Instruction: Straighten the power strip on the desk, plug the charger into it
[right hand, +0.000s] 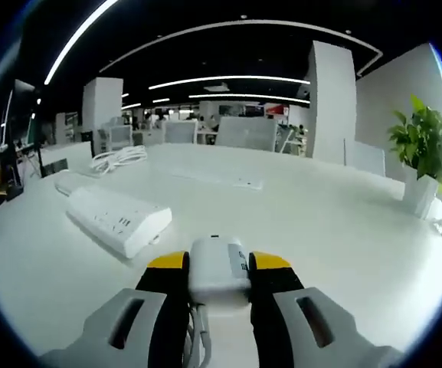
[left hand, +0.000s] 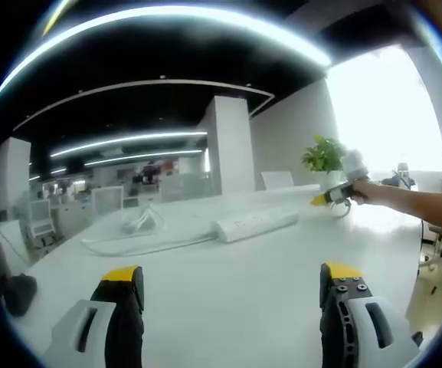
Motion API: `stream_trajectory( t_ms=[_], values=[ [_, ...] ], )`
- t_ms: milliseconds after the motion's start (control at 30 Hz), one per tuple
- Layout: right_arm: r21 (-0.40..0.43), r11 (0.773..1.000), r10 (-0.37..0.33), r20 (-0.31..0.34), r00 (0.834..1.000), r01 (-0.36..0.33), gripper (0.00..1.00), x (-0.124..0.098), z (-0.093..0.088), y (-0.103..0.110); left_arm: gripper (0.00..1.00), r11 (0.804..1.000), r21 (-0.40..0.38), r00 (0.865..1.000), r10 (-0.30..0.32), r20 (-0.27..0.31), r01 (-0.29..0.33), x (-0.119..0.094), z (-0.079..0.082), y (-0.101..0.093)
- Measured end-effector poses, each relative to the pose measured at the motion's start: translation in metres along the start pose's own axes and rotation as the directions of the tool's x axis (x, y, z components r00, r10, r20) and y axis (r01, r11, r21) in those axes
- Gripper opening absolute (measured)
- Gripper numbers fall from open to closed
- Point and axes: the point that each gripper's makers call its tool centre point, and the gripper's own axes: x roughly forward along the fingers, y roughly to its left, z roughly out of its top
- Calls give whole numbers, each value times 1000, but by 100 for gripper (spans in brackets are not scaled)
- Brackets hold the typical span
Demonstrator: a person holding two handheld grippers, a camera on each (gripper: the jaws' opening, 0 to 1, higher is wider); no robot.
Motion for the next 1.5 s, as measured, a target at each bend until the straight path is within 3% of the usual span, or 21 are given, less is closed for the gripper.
stream_trajectory(
  t_ms=[167,367,633,767,833,933,1000,1033,1200,1267,1333,1400,1467,1500],
  values=[
    [-171,985,8,-71,997,-20,28,0,6,-1,98,1000,-3,1000,-3,5,3,-2,0,-1],
    [-392,917,10,-162,987,-74,28,-3,15,13,98,1000,-5,1000,-1,8,1,-4,-1,1],
    [-532,830,39,-241,970,-166,28,1,35,34,98,1000,-5,1000,-5,11,5,-6,0,0],
    [-577,789,51,-278,959,-209,28,2,42,46,98,1000,-1,1000,-4,6,4,-6,-1,0],
    [-581,784,56,-282,958,-217,28,0,46,52,98,1000,-3,1000,-4,8,4,-6,-1,0],
    [-603,757,73,-305,950,-252,28,0,54,56,98,1000,-3,1000,-4,8,4,-6,0,0],
    [-623,731,73,-333,940,-278,28,1,56,61,98,1000,-3,1000,-4,10,4,-6,0,0],
    [-640,708,75,-352,933,-299,28,3,57,61,98,1000,-3,1000,-4,11,4,-6,0,0],
    [-664,657,77,-410,909,-356,28,4,58,73,98,1000,-4,1000,1,10,-1,-6,0,1],
    [-684,611,83,-446,891,-399,28,4,55,79,98,1000,-4,1000,2,9,-2,-7,0,1],
    [-678,608,76,-469,880,-414,28,6,54,80,98,1000,-4,1000,5,9,-5,-7,0,2],
    [-711,549,62,-490,869,-440,28,8,52,81,98,1000,-5,1000,6,8,-6,-7,0,3],
    [-710,555,40,-498,866,-434,28,10,51,81,98,1000,-4,1000,7,7,-7,-7,0,3],
    [-715,532,45,-512,858,-455,28,12,49,84,98,1000,-5,1000,8,4,-8,-7,-1,4]
  ],
)
